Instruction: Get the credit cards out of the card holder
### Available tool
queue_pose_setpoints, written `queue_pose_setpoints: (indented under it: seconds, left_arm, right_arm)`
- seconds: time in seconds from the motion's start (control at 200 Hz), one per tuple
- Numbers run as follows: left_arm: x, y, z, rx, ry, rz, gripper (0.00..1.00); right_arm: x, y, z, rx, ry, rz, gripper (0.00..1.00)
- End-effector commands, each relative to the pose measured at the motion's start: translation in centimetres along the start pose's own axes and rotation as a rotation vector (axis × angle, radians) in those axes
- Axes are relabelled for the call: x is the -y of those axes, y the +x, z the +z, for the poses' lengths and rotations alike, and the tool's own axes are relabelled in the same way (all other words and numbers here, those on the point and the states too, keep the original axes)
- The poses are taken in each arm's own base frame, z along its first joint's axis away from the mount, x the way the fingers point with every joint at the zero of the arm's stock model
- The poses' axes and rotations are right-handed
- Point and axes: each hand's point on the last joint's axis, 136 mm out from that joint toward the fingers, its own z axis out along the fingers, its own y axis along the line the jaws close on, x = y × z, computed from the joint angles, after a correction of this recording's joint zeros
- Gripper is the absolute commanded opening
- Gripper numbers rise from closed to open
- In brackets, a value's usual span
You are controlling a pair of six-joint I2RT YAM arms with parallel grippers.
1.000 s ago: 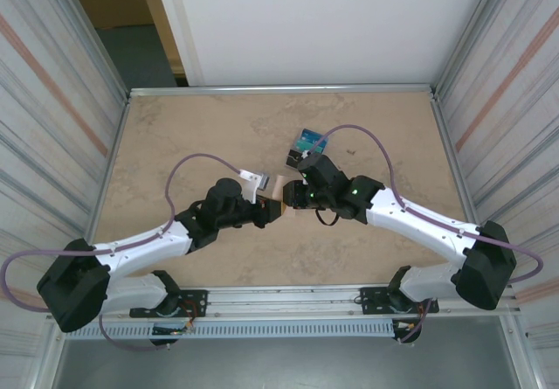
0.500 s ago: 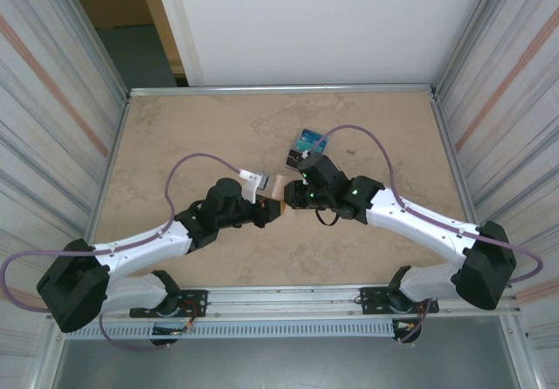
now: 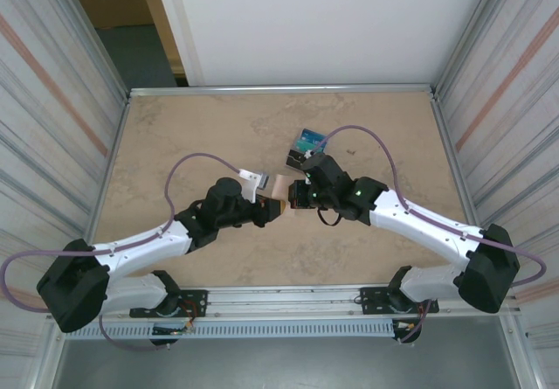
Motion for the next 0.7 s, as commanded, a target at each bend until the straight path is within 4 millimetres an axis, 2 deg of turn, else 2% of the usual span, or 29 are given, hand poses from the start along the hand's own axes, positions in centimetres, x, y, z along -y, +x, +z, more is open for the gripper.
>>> queue_pose_setpoints:
  seconds: [0.0, 0.697]
  left_arm:
    - [2.6, -3.9, -0.8, 0.115, 0.080, 0.022, 0.00]
    - [1.4, -3.8, -1.0, 0.118, 0.064, -0.005, 0.00]
  right_arm:
    - [2.4, 0.7, 0.1, -0.020, 0.075, 0.015, 0.00]
    - [3.6, 0.1, -2.0, 0.036, 0.054, 0.037, 0.00]
